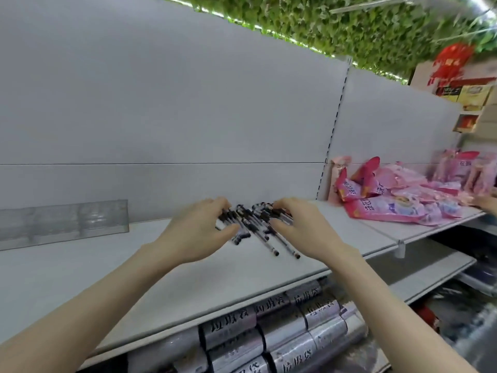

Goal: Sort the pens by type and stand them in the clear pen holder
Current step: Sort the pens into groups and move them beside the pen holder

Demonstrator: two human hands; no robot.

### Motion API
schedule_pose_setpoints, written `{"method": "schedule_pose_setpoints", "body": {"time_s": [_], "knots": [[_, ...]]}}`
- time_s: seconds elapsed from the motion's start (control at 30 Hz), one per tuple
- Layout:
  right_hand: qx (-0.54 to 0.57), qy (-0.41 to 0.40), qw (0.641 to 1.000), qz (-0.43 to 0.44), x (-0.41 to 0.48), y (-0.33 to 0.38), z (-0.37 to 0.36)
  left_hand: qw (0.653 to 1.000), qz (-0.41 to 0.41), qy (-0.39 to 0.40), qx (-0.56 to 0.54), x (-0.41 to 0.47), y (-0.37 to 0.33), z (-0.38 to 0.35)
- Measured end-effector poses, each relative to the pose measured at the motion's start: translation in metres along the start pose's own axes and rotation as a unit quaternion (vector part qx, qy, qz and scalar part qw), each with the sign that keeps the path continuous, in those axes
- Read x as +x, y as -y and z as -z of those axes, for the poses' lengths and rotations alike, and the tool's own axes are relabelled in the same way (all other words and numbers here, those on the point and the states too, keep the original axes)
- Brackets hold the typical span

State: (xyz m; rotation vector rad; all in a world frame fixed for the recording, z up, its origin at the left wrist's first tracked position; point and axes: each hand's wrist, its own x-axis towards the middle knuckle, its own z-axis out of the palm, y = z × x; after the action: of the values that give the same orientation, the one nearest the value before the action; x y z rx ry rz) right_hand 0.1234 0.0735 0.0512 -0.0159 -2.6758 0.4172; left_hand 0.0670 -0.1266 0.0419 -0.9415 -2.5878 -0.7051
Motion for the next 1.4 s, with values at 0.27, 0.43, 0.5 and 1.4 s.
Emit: {"method": "schedule_pose_setpoints", "body": {"time_s": [0.27, 0.43, 0.5, 1.4], "knots": [[0.029, 0.087, 0.996, 0.001, 0.065, -0.069, -0.032, 0.988, 0.14, 0.06, 0.039, 0.063, 0.012, -0.065], [0.061, 0.137, 0.988, 0.032, 0.1, -0.101, -0.047, 0.959, 0.268, 0.069, 0.053, 0.078, 0.01, -0.084], [0.079, 0.157, 0.983, 0.045, 0.11, -0.109, -0.05, 0.948, 0.31, 0.059, 0.044, 0.084, 0.004, -0.091], [0.352, 0.294, 0.889, -0.007, 0.144, -0.144, -0.062, 0.902, 0.395, 0.012, -0.174, 0.143, -0.025, -0.119]]}}
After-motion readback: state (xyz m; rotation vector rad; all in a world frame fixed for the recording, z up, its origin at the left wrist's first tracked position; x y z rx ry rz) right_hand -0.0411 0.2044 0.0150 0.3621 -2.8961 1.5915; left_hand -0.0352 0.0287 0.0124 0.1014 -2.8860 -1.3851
